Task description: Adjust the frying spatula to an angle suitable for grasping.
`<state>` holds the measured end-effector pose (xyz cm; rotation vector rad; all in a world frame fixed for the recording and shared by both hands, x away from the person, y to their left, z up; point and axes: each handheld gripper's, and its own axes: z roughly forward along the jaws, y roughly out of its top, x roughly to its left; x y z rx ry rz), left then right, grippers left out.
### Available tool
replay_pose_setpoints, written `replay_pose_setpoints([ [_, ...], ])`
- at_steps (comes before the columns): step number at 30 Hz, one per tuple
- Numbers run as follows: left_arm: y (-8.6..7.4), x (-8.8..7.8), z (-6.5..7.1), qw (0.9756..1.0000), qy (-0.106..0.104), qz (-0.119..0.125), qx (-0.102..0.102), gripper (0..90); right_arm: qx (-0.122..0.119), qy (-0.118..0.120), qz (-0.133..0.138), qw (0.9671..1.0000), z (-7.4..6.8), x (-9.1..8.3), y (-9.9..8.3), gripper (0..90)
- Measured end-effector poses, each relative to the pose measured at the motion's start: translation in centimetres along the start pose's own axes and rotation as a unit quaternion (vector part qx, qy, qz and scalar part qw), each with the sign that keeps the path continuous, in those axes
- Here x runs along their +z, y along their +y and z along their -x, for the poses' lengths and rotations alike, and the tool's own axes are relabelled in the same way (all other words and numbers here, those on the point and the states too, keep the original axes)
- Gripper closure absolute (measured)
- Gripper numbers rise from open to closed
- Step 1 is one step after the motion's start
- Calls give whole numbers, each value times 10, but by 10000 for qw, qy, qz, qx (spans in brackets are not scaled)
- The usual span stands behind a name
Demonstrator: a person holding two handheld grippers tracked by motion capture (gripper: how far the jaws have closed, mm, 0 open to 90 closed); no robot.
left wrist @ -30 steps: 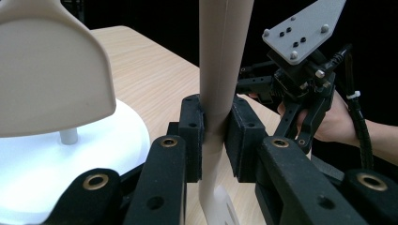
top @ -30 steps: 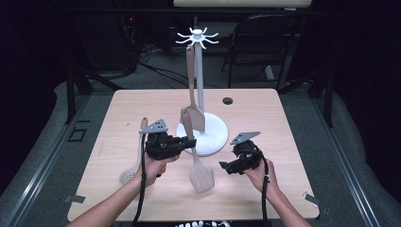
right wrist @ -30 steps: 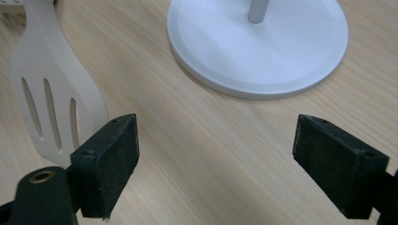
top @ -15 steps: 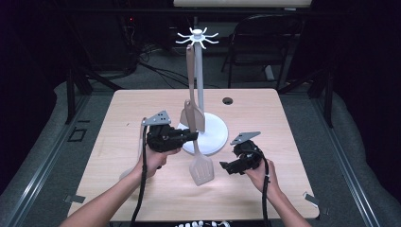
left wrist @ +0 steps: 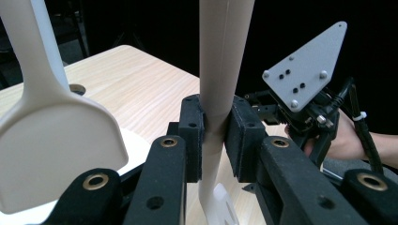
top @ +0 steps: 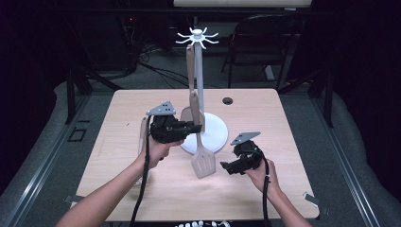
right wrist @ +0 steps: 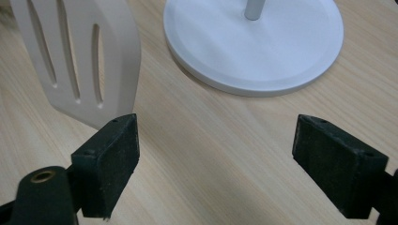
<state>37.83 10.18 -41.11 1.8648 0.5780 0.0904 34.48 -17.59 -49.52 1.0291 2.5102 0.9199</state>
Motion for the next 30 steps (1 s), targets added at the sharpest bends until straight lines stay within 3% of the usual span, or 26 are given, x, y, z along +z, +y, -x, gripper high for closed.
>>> replay_pose_setpoints([
  [15,23,4,-3,9998,23,-38,192,777,-81,-31,-55,9999,-1,0,0,147],
  [30,37,9,-3,9997,11,-46,251,777,-75,-27,-76,9999,-1,1,1,147],
])
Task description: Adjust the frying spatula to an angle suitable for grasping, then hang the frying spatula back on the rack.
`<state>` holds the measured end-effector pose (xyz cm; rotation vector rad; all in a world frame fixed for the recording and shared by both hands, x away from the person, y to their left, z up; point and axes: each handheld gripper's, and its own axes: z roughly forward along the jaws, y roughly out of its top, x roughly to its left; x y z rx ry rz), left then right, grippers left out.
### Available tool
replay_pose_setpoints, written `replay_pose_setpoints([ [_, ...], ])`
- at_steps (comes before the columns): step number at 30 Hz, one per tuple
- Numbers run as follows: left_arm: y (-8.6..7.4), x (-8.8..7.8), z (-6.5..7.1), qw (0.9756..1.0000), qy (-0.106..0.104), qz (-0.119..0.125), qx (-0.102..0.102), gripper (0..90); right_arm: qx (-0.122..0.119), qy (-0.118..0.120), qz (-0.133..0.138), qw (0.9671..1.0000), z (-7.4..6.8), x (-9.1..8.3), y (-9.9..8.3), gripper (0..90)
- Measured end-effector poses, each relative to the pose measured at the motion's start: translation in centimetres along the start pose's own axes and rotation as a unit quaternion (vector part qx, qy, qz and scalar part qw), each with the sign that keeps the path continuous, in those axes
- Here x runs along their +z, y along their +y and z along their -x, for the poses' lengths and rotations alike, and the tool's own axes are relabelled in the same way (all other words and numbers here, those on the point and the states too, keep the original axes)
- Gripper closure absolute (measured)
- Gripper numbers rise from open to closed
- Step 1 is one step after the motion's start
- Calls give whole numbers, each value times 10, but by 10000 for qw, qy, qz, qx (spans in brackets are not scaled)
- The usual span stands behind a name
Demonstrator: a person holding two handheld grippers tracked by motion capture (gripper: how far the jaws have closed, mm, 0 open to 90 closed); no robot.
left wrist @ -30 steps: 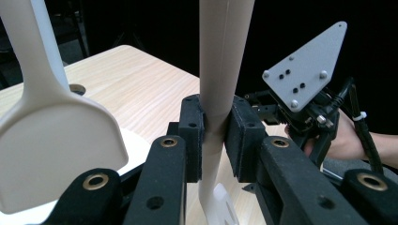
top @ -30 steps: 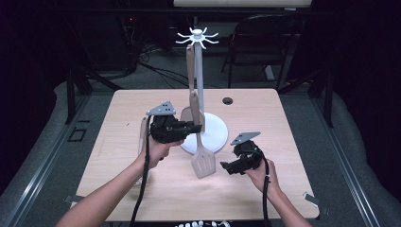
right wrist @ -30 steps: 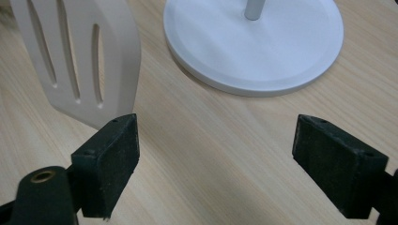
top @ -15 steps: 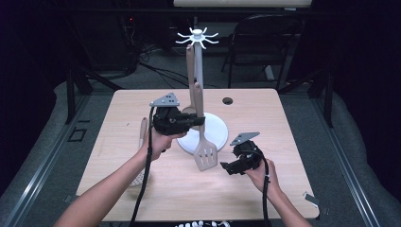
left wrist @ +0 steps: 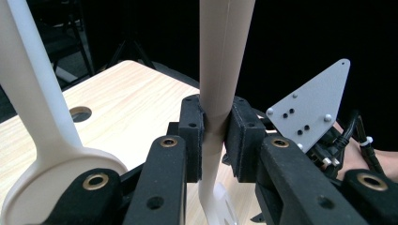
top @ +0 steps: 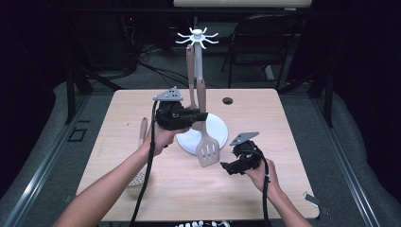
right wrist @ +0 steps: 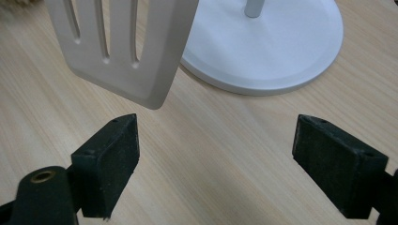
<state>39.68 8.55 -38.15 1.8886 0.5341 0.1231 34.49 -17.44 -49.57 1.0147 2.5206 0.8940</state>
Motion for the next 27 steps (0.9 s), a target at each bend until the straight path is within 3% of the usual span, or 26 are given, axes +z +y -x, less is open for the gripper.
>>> replay_pose_setpoints([
  [27,30,-7,-3,9999,102,64,87,777,-53,24,-74,10000,-1,2,1,147],
])
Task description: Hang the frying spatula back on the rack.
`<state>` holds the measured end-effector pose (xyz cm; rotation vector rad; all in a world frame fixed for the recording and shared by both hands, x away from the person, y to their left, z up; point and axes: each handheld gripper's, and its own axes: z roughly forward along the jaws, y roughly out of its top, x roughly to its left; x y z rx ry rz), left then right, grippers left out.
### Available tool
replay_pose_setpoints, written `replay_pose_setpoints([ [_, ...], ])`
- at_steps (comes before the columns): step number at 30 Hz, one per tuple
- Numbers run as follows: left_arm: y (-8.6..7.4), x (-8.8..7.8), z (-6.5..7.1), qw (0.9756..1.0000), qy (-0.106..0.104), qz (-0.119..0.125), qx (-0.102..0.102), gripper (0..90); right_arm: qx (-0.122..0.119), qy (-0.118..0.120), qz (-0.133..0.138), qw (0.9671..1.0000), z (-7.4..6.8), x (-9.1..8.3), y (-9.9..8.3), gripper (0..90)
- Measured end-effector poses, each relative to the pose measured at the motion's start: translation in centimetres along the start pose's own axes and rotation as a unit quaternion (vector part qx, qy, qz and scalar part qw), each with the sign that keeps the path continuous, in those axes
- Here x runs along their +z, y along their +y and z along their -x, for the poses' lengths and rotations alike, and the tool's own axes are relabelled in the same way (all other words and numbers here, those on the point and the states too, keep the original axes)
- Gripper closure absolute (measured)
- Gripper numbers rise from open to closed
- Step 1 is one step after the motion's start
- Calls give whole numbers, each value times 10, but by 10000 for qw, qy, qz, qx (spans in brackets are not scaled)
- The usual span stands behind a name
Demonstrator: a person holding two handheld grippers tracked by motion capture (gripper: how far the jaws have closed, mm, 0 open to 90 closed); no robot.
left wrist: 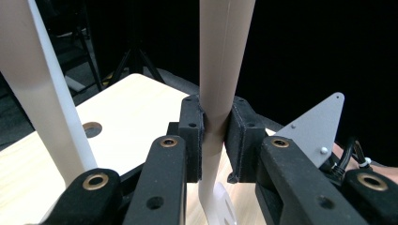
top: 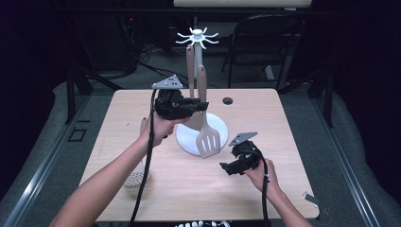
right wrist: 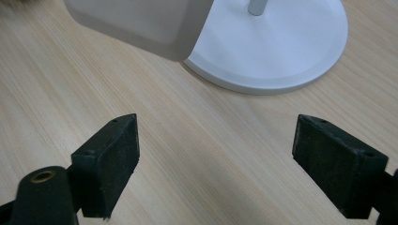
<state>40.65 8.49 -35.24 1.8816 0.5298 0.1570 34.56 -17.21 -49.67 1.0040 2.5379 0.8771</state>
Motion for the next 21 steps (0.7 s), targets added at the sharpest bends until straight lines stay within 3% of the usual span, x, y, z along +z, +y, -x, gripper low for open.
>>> replay_pose_setpoints([
  [21,29,10,-14,10000,78,-37,-44,777,-97,-22,-77,9999,0,2,0,148],
])
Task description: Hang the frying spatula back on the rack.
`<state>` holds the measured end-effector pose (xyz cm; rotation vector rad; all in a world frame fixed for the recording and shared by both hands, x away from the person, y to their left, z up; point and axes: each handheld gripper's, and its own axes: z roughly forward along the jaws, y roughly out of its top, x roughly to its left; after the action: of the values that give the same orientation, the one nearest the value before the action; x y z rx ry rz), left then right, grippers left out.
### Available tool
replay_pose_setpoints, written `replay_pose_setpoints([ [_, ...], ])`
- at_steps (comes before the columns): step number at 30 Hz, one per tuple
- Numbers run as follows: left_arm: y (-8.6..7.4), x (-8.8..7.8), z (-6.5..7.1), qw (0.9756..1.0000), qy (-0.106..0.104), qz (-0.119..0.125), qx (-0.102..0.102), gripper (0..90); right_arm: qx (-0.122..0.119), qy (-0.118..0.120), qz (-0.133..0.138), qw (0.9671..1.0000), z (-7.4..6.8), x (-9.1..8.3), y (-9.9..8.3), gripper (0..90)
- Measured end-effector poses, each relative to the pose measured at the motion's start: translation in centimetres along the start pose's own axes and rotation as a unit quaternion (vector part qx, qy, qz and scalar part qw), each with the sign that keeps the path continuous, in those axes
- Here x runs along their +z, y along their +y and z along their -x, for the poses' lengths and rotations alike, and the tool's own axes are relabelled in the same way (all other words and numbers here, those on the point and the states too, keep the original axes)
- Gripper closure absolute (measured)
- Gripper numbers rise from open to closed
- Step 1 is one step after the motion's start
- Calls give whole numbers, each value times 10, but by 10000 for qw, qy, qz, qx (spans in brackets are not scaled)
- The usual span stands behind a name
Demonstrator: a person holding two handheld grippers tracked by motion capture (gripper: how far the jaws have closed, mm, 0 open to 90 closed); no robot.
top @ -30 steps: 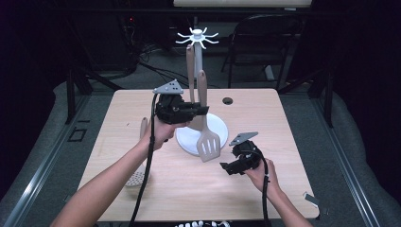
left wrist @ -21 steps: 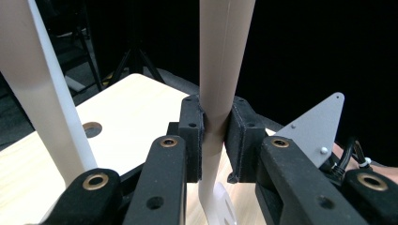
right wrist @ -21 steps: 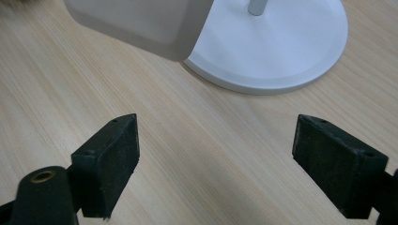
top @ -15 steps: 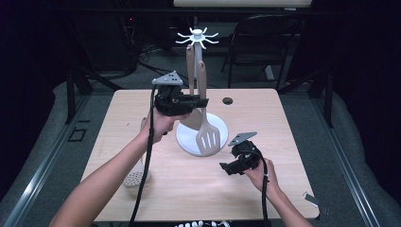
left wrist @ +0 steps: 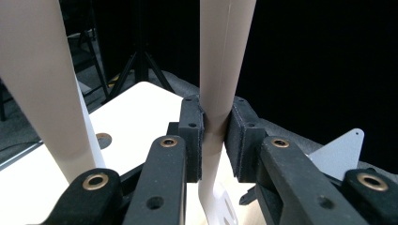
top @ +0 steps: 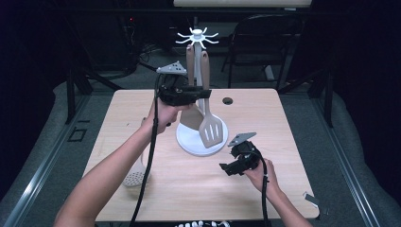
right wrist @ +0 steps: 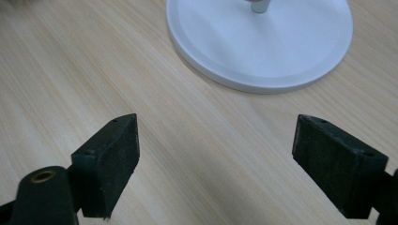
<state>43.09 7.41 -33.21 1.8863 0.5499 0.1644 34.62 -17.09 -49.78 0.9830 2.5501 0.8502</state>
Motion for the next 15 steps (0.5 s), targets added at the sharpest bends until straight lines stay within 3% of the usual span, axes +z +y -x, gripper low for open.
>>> replay_pose_setpoints([
  [15,11,6,-8,9999,69,5,-81,776,-14,38,-7,10000,0,1,0,148],
])
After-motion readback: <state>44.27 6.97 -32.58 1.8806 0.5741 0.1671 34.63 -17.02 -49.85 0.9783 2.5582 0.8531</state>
